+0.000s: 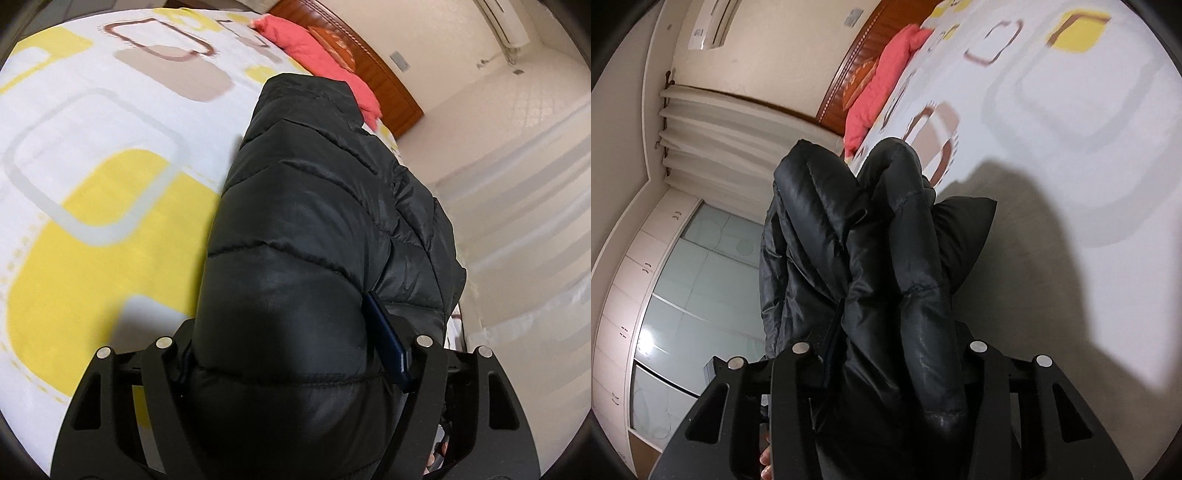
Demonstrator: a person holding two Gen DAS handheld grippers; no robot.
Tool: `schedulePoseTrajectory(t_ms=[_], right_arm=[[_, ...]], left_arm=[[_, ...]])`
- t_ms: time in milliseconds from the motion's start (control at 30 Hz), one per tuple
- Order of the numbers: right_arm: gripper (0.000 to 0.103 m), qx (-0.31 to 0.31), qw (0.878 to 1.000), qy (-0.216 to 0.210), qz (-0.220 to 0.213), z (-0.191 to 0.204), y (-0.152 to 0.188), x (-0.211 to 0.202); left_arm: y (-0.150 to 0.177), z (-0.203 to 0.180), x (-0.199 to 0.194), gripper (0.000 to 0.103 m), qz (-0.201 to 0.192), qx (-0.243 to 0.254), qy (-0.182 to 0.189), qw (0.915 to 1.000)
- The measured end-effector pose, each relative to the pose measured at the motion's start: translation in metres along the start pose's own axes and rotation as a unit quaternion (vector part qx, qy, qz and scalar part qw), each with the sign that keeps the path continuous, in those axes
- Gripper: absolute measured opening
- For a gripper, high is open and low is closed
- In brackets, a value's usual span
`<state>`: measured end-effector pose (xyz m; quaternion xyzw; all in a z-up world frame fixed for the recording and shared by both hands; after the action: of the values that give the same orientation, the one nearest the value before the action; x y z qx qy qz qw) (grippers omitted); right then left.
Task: Fold large clothes
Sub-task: 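Carry the black jacket bundle with both closed tools over the bed, then lower the bundle onto the sheet and open both tools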
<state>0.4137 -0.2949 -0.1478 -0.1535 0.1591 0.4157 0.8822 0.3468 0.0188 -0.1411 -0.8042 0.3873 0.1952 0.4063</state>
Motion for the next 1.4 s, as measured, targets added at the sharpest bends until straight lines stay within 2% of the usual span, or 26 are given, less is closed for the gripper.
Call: schedulePoseTrajectory(t_ms=[167,333,567,633,733,900,1000,1100,1133,1167,1233,1400], right_arm=[[0.043,0.005,1.0,0.011,0.004,-0.007,0.003,0.015],[0.044,0.002,1.0,0.02,0.005,-0.009,0.009,0.012],[0.071,-0.008,0.998,0.057,0.008,-0.002,0.008,0.012],[0.073,-0.023,0.997,0.069,0.009,-0.001,0.007,0.006],[0.074,-0.04,0.997,0.073,0.008,0.005,0.005,-0.006],[0.078,-0.048,0.996,0.072,-0.012,0.023,-0.016,-0.007],[0.079,-0.032,0.997,0.072,-0.011,0.029,-0.035,0.011],[0.076,-0.008,0.997,0.078,0.0,0.024,-0.044,0.032],[0.07,-0.005,0.996,0.092,-0.001,0.02,-0.045,0.035],[0.057,0.001,0.994,0.105,-0.001,0.014,-0.045,0.039],[0.057,0.023,0.994,0.102,0.005,0.003,-0.044,0.045],[0.056,0.03,0.995,0.1,-0.001,-0.01,-0.041,0.051]], left_arm=[[0.005,0.032,0.007,0.075,0.01,-0.032,0.005,0.9994],[0.015,0.033,0.007,0.079,0.011,-0.03,0.002,0.9995],[0.009,0.046,-0.004,0.092,0.023,-0.066,0.026,0.9972],[0.012,0.049,-0.014,0.092,0.024,-0.075,0.039,0.9961],[0.01,0.06,-0.032,0.093,0.007,-0.077,0.043,0.9961],[-0.015,0.065,-0.022,0.094,0.0,-0.078,0.031,0.9965],[-0.032,0.055,0.0,0.094,0.008,-0.072,0.026,0.9971],[-0.038,0.051,0.014,0.094,0.011,-0.061,-0.003,0.9981],[-0.038,0.05,0.018,0.094,0.012,-0.055,-0.013,0.9984],[-0.038,0.051,0.02,0.094,0.013,-0.051,-0.019,0.9984],[-0.036,0.052,0.03,0.094,0.022,-0.047,-0.041,0.9978],[-0.034,0.056,0.049,0.094,0.035,-0.037,-0.07,0.9962]])
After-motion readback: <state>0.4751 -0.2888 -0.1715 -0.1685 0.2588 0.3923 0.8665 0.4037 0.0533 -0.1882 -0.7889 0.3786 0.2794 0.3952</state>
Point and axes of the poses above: each gripper's, at about its wrist camera, not at the fingertips, and x roughly the way its jaws point, z to its left, y to its underside, the point moved 6 cm from there along x, roughly the way its jaws point, and after that the axes turned 8 degrees about x, right-handed, at the moved point
